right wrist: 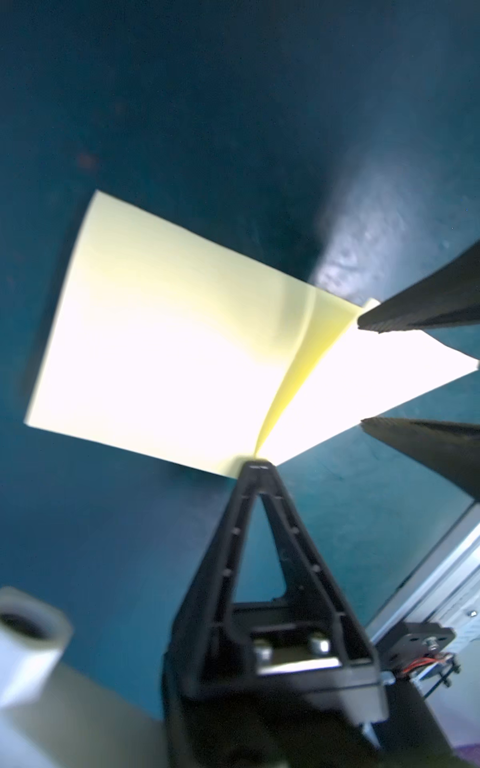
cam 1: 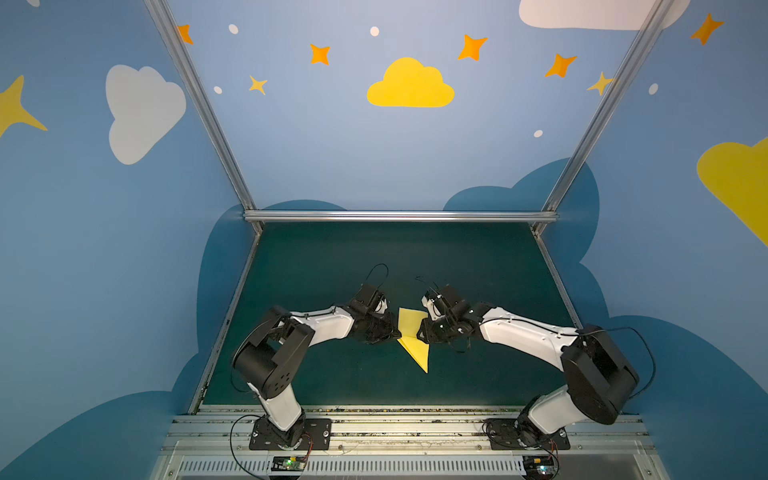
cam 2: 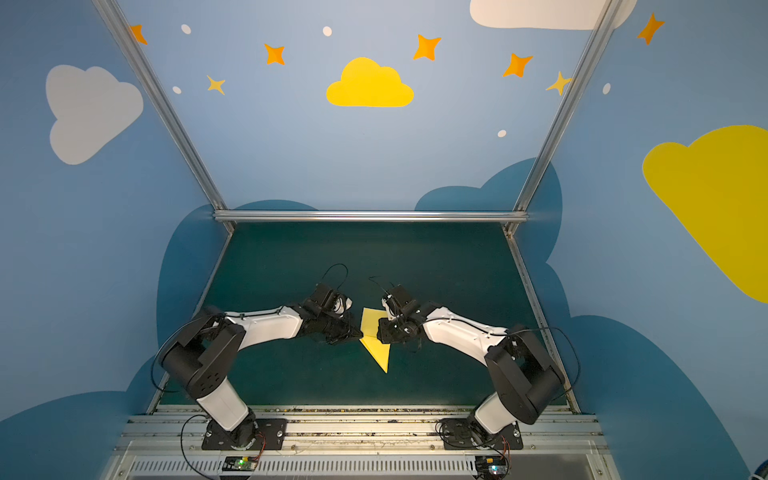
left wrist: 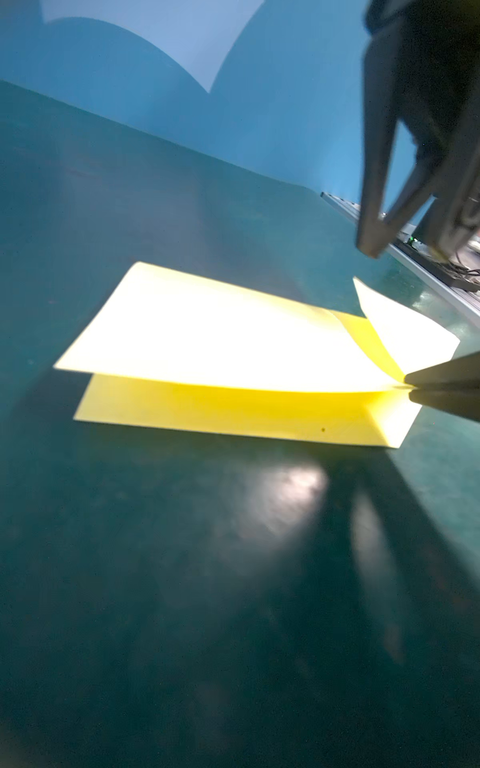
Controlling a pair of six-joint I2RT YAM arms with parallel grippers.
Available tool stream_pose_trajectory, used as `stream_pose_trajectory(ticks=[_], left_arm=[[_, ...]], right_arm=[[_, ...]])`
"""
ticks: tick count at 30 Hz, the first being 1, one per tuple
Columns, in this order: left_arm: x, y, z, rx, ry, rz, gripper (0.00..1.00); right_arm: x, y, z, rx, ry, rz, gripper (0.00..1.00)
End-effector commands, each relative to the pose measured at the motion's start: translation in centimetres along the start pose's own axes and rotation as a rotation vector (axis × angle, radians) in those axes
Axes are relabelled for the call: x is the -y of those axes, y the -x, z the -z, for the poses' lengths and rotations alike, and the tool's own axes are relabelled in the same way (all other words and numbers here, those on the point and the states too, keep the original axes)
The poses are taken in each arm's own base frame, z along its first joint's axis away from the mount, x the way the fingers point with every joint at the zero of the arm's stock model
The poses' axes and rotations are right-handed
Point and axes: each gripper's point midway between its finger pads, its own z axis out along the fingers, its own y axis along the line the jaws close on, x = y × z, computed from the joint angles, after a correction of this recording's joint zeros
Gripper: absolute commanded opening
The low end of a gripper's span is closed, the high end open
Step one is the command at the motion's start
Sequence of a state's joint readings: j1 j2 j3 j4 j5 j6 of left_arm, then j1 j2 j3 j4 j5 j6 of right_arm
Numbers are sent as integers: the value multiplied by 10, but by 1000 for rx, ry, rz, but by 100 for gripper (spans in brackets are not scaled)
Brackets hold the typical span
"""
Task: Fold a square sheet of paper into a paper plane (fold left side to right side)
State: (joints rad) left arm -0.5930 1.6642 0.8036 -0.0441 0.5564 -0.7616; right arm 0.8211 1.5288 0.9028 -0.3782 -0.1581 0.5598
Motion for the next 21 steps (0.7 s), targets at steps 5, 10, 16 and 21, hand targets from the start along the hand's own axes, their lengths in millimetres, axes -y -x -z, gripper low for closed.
stream_pose_trajectory(ticks=[5,10,16,21], left_arm=[[-7,-12,25,97,79,128,4],[-10,-19,34,133,80,199,4],[-7,-19,41,144,84,196,4],[-3,-17,43,145,80,190,4]], right_arm=[[-25,-21,-1,9,-91,121,43],[-42,-23,-3,59,-125,172,46],[-53,-24,-11,87,-203,217,46],[-53,-27,-22,88,-250,223,46]])
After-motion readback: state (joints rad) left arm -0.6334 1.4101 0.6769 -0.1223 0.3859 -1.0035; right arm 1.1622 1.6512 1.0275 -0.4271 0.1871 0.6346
